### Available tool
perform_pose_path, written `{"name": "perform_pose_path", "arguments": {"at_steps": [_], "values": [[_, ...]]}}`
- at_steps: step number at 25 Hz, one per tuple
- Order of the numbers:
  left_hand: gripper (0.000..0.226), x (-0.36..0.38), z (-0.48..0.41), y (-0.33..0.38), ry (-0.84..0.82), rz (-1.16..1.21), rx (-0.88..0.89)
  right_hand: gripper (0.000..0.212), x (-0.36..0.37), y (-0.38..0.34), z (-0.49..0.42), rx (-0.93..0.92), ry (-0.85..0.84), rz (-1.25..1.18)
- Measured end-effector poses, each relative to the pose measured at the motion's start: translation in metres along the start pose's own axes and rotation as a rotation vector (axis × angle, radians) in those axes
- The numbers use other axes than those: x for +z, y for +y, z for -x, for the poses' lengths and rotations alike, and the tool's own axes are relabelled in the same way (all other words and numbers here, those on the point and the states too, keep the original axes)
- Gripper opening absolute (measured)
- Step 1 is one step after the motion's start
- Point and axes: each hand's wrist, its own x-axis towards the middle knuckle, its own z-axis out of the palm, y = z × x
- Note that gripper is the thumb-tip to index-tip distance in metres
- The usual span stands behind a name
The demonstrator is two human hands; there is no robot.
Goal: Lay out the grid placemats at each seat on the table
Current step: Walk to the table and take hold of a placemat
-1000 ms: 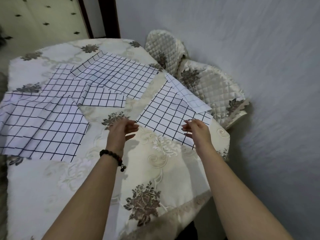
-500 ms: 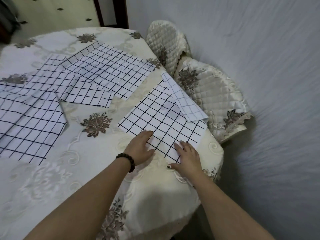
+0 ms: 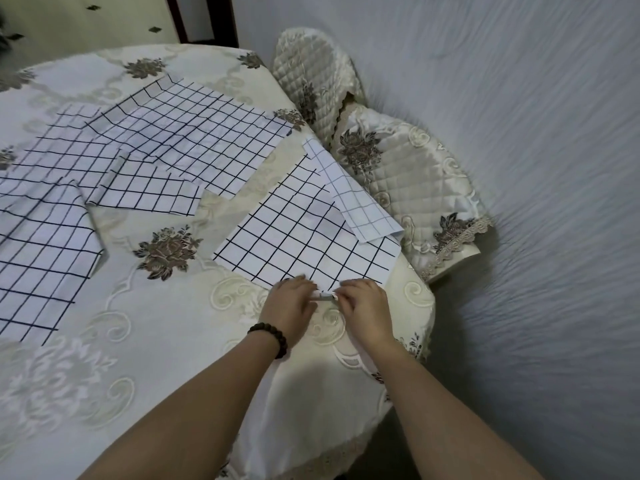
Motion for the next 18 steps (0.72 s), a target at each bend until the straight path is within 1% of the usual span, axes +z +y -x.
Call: {"name": "perform_pose_path", "arguments": {"at_steps": [1,2,3,4,5,6,7,10,11,13,16,18], "values": [[0.015,-0.006,-0.003,0.002,0.067,0.003,-0.01,0.018,-0.004,-0.003,-0.003,-0.019,0.013,-0.028],[0.014,-0.013,-0.008,0.006,0.1,0.011,-0.03,0.022,-0.008,-0.006,-0.004,-0.037,0.016,-0.039],[0.017,-0.021,-0.013,0.008,0.102,0.031,-0.061,0.031,-0.013,-0.01,-0.006,-0.063,-0.004,-0.036],[0.018,-0.028,-0.019,0.012,0.089,0.058,-0.09,0.045,-0.018,-0.013,-0.007,-0.085,-0.058,-0.024],[0.019,-0.036,-0.024,0.015,0.085,0.074,-0.104,0.059,-0.023,-0.015,-0.009,-0.103,-0.124,-0.01],[0.019,-0.044,-0.029,0.017,0.087,0.074,-0.101,0.068,-0.027,-0.017,-0.011,-0.121,-0.156,0.004],[0.019,-0.053,-0.033,0.02,0.095,0.061,-0.086,0.069,-0.03,-0.019,-0.013,-0.131,-0.13,0.007],[0.016,-0.076,-0.04,0.026,0.121,0.02,-0.026,0.049,-0.047,-0.032,-0.029,-0.106,0.11,-0.051],[0.018,-0.082,-0.041,0.027,0.132,0.017,-0.02,0.046,-0.054,-0.038,-0.035,-0.107,0.159,-0.078],[0.022,-0.096,-0.042,0.029,0.158,0.025,-0.033,0.052,-0.067,-0.052,-0.045,-0.145,0.171,-0.12],[0.027,-0.122,-0.044,0.03,0.187,0.079,-0.079,0.069,-0.084,-0.071,-0.056,-0.193,0.083,-0.136],[0.027,-0.143,-0.047,0.029,0.192,0.084,-0.067,0.07,-0.093,-0.08,-0.063,-0.173,0.061,-0.157]]}}
